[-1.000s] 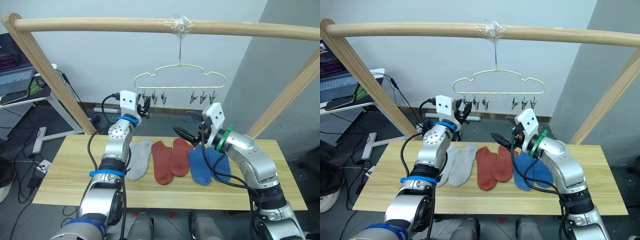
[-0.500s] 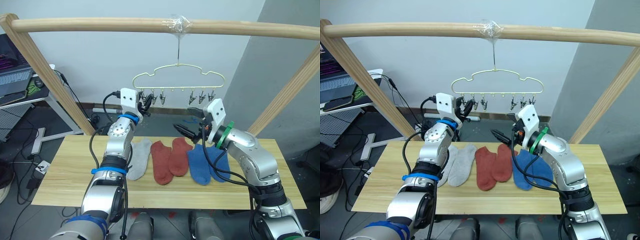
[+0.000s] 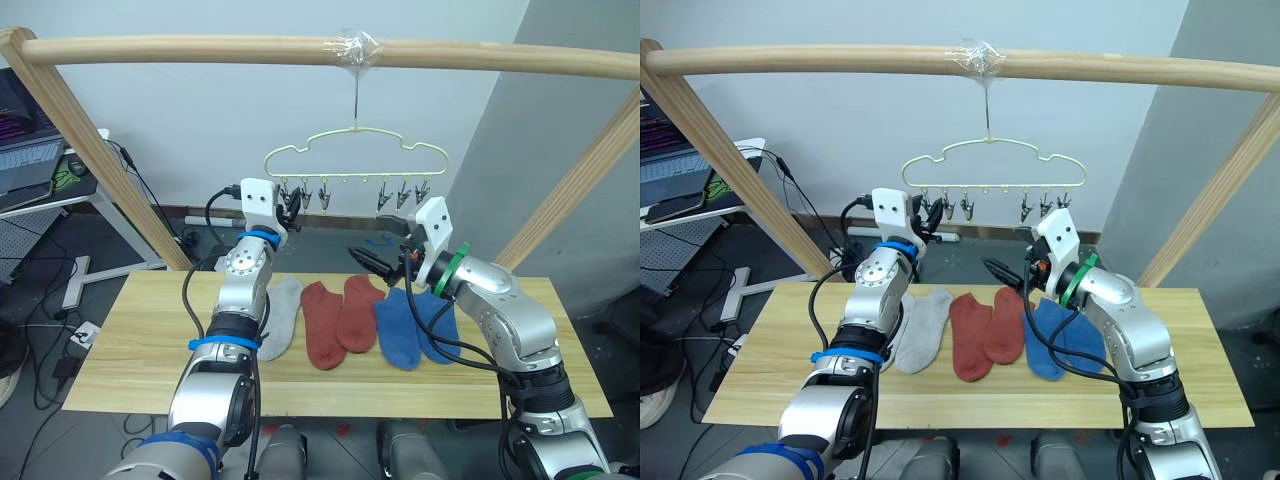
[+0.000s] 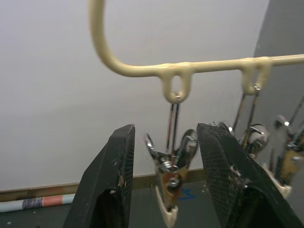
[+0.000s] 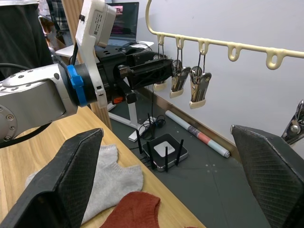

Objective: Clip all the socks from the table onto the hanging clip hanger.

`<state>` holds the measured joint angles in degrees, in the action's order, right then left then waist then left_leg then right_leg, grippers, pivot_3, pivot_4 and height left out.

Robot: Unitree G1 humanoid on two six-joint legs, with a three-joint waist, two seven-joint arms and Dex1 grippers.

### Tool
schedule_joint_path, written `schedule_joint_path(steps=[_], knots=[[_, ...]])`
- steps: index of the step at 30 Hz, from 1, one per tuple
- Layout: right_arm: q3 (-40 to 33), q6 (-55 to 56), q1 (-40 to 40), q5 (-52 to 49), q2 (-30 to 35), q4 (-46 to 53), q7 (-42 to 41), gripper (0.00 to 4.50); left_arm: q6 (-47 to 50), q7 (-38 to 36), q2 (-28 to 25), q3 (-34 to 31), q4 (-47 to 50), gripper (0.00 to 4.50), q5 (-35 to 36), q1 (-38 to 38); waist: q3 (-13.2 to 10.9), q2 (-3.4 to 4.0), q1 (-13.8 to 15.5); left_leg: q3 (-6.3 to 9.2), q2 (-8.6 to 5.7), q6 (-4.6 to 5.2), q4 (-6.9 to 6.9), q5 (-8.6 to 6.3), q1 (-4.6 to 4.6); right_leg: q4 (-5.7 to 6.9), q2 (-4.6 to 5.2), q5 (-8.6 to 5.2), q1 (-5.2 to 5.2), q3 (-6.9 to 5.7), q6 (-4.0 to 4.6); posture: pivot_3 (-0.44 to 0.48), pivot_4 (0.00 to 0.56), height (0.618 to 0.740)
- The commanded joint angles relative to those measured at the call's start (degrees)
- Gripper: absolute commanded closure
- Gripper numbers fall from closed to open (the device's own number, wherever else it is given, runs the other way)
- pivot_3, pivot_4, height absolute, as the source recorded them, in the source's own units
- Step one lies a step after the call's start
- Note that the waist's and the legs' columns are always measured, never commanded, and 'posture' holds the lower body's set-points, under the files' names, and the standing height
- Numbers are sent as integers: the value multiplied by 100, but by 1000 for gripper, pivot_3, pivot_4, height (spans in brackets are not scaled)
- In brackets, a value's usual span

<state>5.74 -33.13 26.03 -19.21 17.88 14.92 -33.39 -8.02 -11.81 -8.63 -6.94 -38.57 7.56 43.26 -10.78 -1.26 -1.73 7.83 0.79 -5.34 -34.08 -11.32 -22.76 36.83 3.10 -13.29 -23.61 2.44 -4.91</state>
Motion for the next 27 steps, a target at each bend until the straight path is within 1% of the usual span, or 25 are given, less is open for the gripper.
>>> schedule_joint_path(steps=[1, 13, 16, 19, 21, 22, 27], knots=[[-111, 26, 136, -83, 46, 258, 15, 0, -130, 60, 26, 7, 271, 2405, -36, 6, 0, 0, 0, 0, 0, 0, 0, 0, 0, 0, 0, 0, 0, 0, 0, 17, 181, 740], [-136, -79, 119, -134, 17, 336, 69, 0, -164, 91, 38, 48, 282, 2405, -62, 27, -2, 0, 0, 0, 0, 0, 0, 0, 0, 0, 0, 0, 0, 0, 0, 14, 184, 740], [-135, -88, 106, -128, 20, 340, 81, 0, -211, 81, 75, 59, 276, 2913, -55, 47, -3, 1, 0, 0, 0, 0, 0, 0, -1, 0, 0, 0, -1, 0, 0, 14, 184, 740], [-141, -106, 106, -142, 21, 335, 105, 0, -253, 87, 121, 65, 280, 3820, -50, 73, -4, 0, 1, 0, 0, 0, 0, 0, -2, -1, 0, 0, -1, 0, 0, 14, 184, 740], [-145, -118, 106, -153, 20, 343, 113, 0, -271, 82, 130, 60, 281, 4203, -57, 78, -4, 0, 0, 0, 0, 0, 0, 0, -2, -2, 0, 0, -1, 0, 0, 14, 184, 740], [-140, -116, 99, -151, 26, 340, 110, 0, -276, 77, 134, 57, 282, 4326, -53, 80, -5, 1, -1, 0, 0, 0, 0, 0, -2, -1, 0, 0, -1, 0, 0, 14, 184, 740], [-83, -119, 29, -121, 62, 354, 87, 0, -283, 43, 105, 49, 303, 4338, -48, 61, -5, 1, -3, 0, 0, 0, 0, 0, -4, 0, 0, 0, -4, 0, 0, 12, 186, 740]])
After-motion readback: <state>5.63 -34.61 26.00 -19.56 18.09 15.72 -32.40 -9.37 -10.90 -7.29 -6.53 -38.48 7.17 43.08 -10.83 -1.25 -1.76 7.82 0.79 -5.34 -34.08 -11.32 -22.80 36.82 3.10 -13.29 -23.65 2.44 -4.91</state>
